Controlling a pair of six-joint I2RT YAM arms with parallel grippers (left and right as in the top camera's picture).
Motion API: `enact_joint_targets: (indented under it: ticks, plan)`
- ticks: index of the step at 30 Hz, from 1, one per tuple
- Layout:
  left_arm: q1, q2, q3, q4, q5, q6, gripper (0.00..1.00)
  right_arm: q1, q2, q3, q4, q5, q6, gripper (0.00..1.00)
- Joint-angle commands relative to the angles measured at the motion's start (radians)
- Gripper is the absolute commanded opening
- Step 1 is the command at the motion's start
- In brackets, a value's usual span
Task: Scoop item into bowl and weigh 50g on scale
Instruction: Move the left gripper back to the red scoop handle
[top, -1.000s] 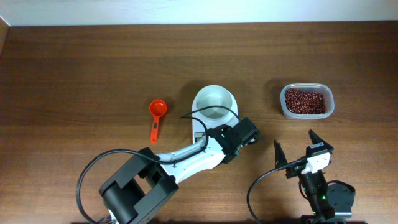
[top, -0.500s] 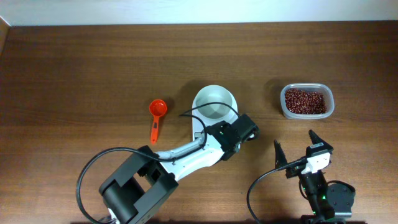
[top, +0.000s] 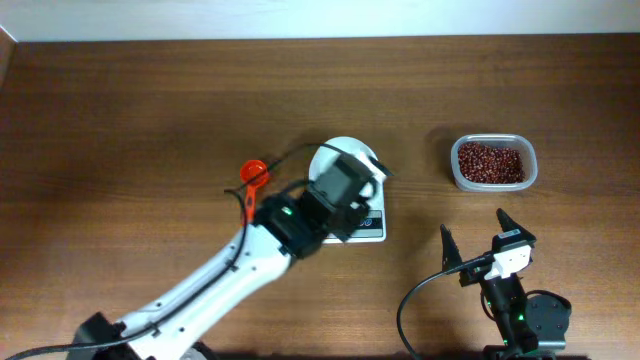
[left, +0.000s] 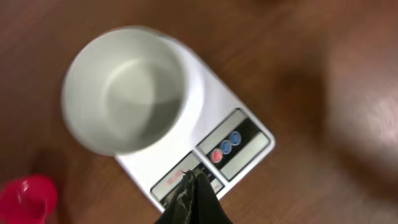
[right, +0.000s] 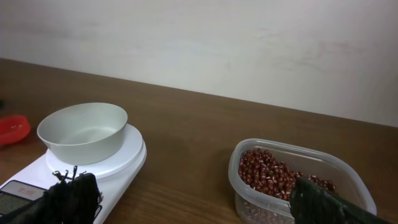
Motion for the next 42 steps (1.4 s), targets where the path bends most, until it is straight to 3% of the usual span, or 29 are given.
enact_joint_targets:
  ticks: [1,4,6,12,13,14,19,21,29,33,39,40,41,42]
  plan:
    - [0.172,-0.015,-0.002,-0.059,0.008,-0.223,0.00,0.005,-0.007,-0.005,-0.005,0.005,0.011,0.99]
    - [0.326,-0.014,-0.002,-0.113,0.063,-0.239,0.00,0.005,-0.007,-0.005,-0.005,0.005,0.011,0.99]
    - [0.419,-0.014,-0.002,-0.177,0.076,-0.239,0.12,0.005,-0.007,-0.005,-0.005,0.005,0.011,0.99]
    - [0.492,-0.009,-0.065,-0.230,0.076,-0.239,0.25,0.005,-0.007,-0.005,-0.005,0.005,0.011,0.99]
    - [0.492,-0.009,-0.085,-0.226,0.075,-0.239,0.52,0.005,-0.007,-0.005,-0.005,0.005,0.011,0.99]
    - [0.492,-0.009,-0.099,-0.222,0.076,-0.239,0.59,0.005,-0.007,-0.005,-0.005,0.005,0.011,0.99]
    - [0.492,-0.009,-0.244,-0.048,0.075,-0.239,0.57,0.005,-0.007,-0.005,-0.005,0.005,0.011,0.99]
    - [0.496,-0.009,-0.278,0.029,0.064,-0.239,0.40,0.005,-0.007,-0.005,-0.005,0.005,0.011,0.99]
    - [0.554,0.023,-0.324,0.149,-0.004,-0.238,0.42,0.005,-0.007,-0.005,-0.005,0.005,0.011,0.99]
    - [0.555,0.126,-0.324,0.193,0.015,-0.227,0.37,0.005,-0.007,-0.005,-0.005,0.005,0.011,0.99]
    - [0.555,0.237,-0.324,0.270,0.049,-0.155,0.45,0.005,-0.007,-0.005,-0.005,0.005,0.011,0.99]
    - [0.555,0.252,-0.324,0.275,0.050,-0.156,0.42,0.005,-0.007,-0.005,-0.005,0.005,0.011,0.99]
    - [0.555,0.266,-0.324,0.274,0.089,-0.156,0.20,0.005,-0.007,-0.005,-0.005,0.005,0.011,0.99]
    - [0.555,0.268,-0.324,0.273,0.111,-0.156,0.17,0.005,-0.007,-0.005,-0.005,0.005,0.011,0.99]
